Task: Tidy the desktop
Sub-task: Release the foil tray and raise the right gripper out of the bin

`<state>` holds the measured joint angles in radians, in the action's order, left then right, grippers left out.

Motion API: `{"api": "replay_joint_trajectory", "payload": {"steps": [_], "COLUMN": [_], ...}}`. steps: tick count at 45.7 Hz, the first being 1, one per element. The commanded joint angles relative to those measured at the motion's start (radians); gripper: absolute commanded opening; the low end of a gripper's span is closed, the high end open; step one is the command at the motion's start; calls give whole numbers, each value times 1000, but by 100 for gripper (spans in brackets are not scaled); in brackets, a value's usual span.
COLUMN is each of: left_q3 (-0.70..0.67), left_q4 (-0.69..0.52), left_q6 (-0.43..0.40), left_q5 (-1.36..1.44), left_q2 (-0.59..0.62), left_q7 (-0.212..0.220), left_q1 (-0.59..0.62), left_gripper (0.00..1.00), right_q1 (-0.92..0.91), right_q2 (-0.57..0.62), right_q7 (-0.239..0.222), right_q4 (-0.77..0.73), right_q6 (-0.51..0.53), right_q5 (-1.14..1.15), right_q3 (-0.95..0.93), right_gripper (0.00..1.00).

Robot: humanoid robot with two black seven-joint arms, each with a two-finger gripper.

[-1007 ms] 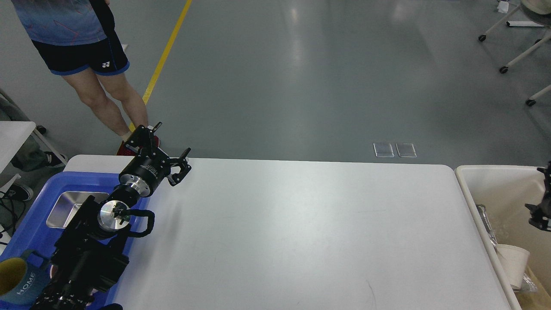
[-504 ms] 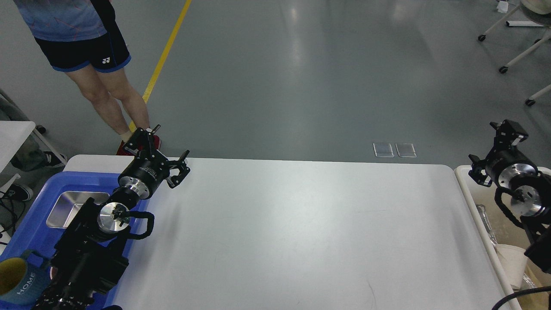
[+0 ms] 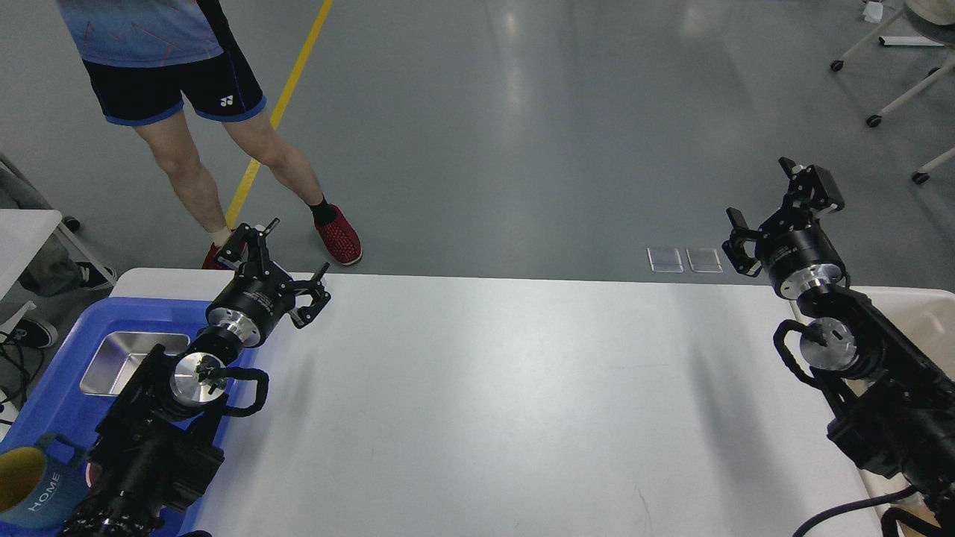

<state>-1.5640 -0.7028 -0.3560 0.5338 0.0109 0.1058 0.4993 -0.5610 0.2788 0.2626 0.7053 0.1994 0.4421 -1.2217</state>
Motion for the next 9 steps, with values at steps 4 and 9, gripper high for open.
{"api": "replay_joint_trajectory", "payload": {"steps": [4,9], "left_q3": [-1,-1], "left_q4": [0,0], "left_q6": [0,0], "left_q5": [0,0], "left_q2": [0,0], "left_q7": [0,0], "left_q1": [-1,-1], "left_gripper": [96,96], "right_q1": [16,16], "right_q2": [-18,-20], "right_q7": [1,1], "right_q4": [2,2], "right_q6": [20,20], "right_q5": [-5,-5], "right_q3": [-31,-70], "right_gripper": [100,100]}}
